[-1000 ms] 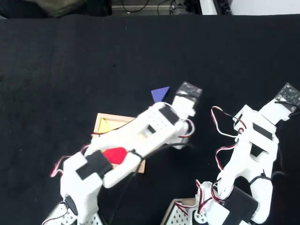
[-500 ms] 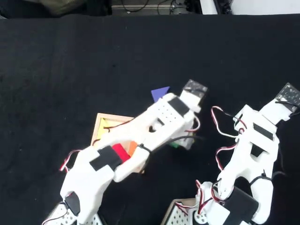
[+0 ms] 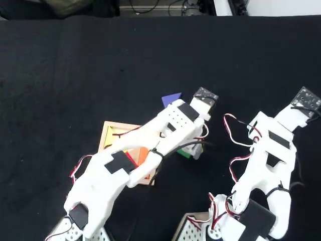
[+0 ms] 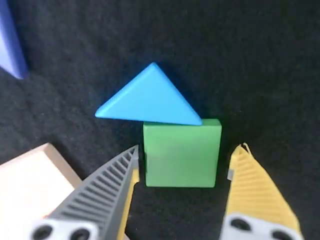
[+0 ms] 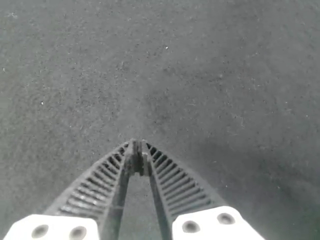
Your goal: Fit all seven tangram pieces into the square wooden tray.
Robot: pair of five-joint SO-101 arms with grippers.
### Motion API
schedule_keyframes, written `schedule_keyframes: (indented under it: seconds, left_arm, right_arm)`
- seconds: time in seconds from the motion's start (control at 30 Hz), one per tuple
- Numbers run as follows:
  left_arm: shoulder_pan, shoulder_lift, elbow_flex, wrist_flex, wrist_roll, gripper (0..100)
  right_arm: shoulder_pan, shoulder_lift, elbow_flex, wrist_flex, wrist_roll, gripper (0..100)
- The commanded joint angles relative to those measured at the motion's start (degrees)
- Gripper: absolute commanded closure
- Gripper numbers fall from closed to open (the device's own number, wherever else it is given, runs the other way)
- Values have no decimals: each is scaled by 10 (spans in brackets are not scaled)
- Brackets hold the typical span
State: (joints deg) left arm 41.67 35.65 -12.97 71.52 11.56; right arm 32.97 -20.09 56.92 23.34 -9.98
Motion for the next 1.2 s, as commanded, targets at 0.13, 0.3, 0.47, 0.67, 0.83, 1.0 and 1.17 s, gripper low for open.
schedule_keyframes:
  seconds: [0.13,0.3,0.47,0.67,0.83,1.0,1.17]
  left_arm:
    - [-7,33,-74,16,-9,766]
    - [-6,52,-102,19,-11,816]
    - [-5,50,-103,33,-11,943]
    - [-7,30,-166,156,-11,973]
    - [-36,-43,-216,263,-69,972]
    - [-125,-181,-164,292,-133,972]
    - [-204,-324,-15,284,-206,972]
  right_arm:
    - [-11,-1,-30,-9,5,982]
    - [-11,-1,-29,-9,5,983]
    - [-11,-1,-29,-9,5,983]
    - [-11,-1,-29,-10,5,983]
    - [-11,-1,-29,-10,5,983]
    - [-11,-1,-29,-10,5,983]
    - [-11,-1,-29,-10,5,983]
